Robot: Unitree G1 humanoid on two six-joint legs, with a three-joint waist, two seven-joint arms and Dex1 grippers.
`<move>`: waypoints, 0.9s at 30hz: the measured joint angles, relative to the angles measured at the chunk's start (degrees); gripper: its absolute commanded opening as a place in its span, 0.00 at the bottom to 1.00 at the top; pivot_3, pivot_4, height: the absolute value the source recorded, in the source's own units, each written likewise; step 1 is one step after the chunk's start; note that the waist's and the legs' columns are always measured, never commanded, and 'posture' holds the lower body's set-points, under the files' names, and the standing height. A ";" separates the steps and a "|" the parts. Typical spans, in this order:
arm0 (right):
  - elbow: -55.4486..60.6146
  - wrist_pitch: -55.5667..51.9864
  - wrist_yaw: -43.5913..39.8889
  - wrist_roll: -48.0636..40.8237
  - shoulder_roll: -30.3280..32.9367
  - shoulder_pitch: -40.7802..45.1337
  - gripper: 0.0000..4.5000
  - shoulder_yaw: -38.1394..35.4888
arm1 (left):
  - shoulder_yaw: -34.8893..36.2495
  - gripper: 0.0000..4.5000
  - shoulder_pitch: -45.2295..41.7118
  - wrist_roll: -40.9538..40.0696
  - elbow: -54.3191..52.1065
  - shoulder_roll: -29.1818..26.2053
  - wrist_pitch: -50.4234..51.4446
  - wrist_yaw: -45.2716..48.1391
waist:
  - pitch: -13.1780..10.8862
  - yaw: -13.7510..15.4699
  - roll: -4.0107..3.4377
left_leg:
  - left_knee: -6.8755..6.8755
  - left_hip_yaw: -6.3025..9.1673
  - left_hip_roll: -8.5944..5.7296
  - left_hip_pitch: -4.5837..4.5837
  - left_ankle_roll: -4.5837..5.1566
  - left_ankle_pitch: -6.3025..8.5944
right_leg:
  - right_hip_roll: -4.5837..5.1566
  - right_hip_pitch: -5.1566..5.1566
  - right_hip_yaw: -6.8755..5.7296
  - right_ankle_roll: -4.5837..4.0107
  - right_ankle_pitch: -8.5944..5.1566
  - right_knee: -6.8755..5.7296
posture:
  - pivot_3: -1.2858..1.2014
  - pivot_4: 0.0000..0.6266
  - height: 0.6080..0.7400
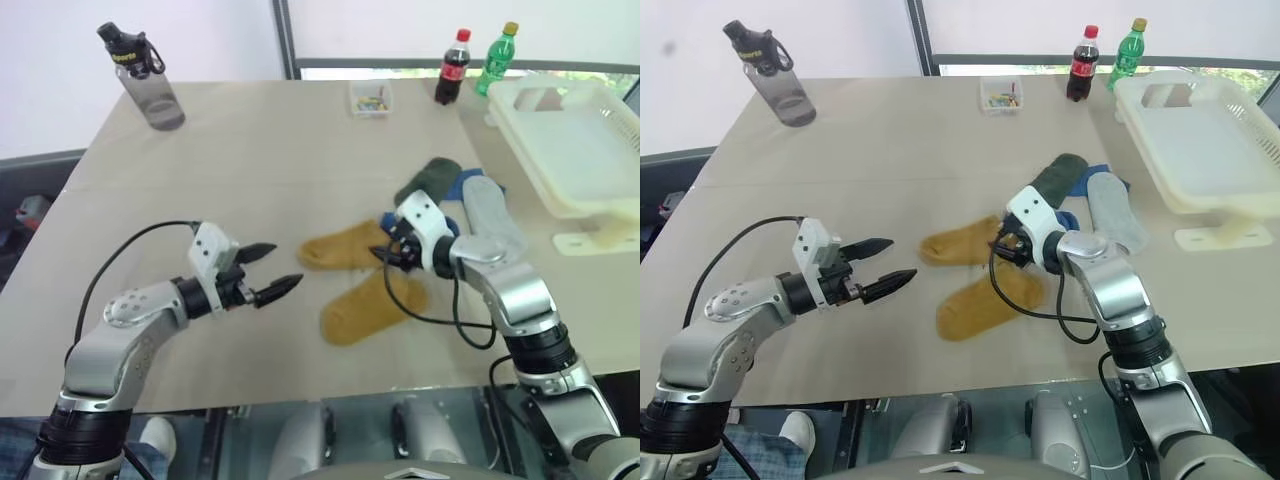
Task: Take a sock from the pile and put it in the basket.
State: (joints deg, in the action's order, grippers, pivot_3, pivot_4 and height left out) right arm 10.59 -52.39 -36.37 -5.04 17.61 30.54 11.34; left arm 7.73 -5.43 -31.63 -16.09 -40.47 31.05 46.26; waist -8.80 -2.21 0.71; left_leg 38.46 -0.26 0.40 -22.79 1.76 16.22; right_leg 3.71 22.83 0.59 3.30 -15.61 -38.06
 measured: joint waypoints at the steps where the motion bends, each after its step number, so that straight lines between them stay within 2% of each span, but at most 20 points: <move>1: 0.17 -0.80 0.38 -0.25 0.15 -0.17 0.74 -0.24 | -0.33 1.00 -0.65 0.13 0.67 0.22 0.24 -0.19 | 0.00 0.05 0.00 | 0.00 0.01 0.00 0.00 0.00 0.00 | 0.00 0.00 -0.02 0.00 0.00 0.00 | 0.52 0.24 1.00; 5: 0.91 -3.91 1.84 -1.35 0.56 -0.44 0.74 -0.59 | -2.00 1.00 -3.50 1.67 4.26 1.04 0.79 -0.31 | 0.00 0.11 0.00 | 0.01 0.00 -0.01 -0.02 -0.07 -0.04 | -0.01 0.00 -0.01 0.00 0.00 0.02 | 0.52 0.24 1.00; 6: 0.91 -4.20 2.03 -1.64 0.75 -0.45 0.63 -0.59 | -2.17 1.00 -3.79 2.20 4.72 1.04 0.75 -0.29 | 0.00 0.09 0.00 | 0.01 -0.01 -0.02 -0.02 -0.09 -0.05 | 0.00 0.00 0.01 0.00 0.00 0.04 | 0.52 0.24 1.00; 7: 0.91 -4.72 2.30 -2.05 1.03 -0.45 0.56 -0.60 | -2.52 1.00 -4.19 2.65 5.49 1.04 0.59 -0.22 | 0.00 0.10 0.00 | 0.00 -0.01 -0.02 -0.02 -0.11 -0.07 | 0.00 0.00 0.00 0.00 0.00 0.05 | 0.52 0.24 1.00; 8: 0.91 -4.89 2.57 -2.15 1.14 -0.45 0.42 -0.60 | -2.75 1.00 -4.27 3.01 5.76 1.05 0.57 -0.19 | 0.00 0.11 0.00 | 0.00 -0.01 -0.02 -0.03 -0.11 -0.07 | 0.00 0.00 0.00 0.00 0.00 0.06 | 0.52 0.24 1.00; 10: 0.91 -5.00 3.17 -2.41 1.19 -0.45 0.25 -0.61 | -3.26 1.00 -4.35 3.51 6.13 1.08 0.24 0.10 | 0.00 0.12 0.00 | 0.00 -0.01 -0.02 -0.03 -0.11 -0.07 | 0.00 0.00 0.00 0.00 0.00 0.05 | 0.52 0.24 1.00; 12: 0.92 -5.06 3.44 -3.04 1.19 -0.45 0.01 -0.61 | -3.39 1.00 -4.47 3.67 6.60 1.20 -0.37 0.47 | 0.00 0.15 0.00 | 0.01 -0.01 -0.01 -0.03 -0.11 -0.07 | 0.01 0.00 0.00 0.00 0.00 0.04 | 0.52 0.24 1.00; 19: 0.99 -5.11 4.47 -4.28 1.39 -0.47 0.01 -0.61 | -3.41 1.00 -5.35 4.80 8.61 1.74 -1.46 1.11 | 0.00 0.20 0.00 | 0.01 -0.01 -0.01 -0.03 -0.09 -0.06 | 0.01 0.00 -0.01 0.00 0.00 0.04 | 0.52 0.24 1.00; 24: 1.90 -5.10 5.25 -4.72 1.42 -0.52 0.01 -0.60 | -3.32 1.00 -9.11 1.91 8.99 4.46 5.00 -0.93 | 0.00 0.37 0.01 | 0.04 0.01 -0.02 -0.05 -0.09 -0.05 | 0.00 -0.01 -0.02 0.01 0.00 0.03 | 0.52 0.24 1.00; 27: 1.97 -5.05 5.60 -4.76 1.46 -0.68 0.01 -0.55 | -3.91 1.00 -11.64 0.02 10.71 4.54 14.50 -2.30 | 0.00 0.18 0.01 | 0.04 0.02 -0.03 -0.04 -0.09 -0.06 | -0.03 0.00 -0.02 0.01 0.00 0.01 | 0.52 0.24 1.00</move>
State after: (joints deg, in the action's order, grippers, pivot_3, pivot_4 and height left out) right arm 12.56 -57.44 -30.78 -9.80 19.07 29.86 10.78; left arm 3.82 -17.06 -31.61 -5.38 -35.93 45.55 43.95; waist -8.80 -2.03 0.73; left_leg 38.50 -0.25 0.37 -22.83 1.67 16.16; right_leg 3.69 22.83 0.57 3.31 -15.61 -38.06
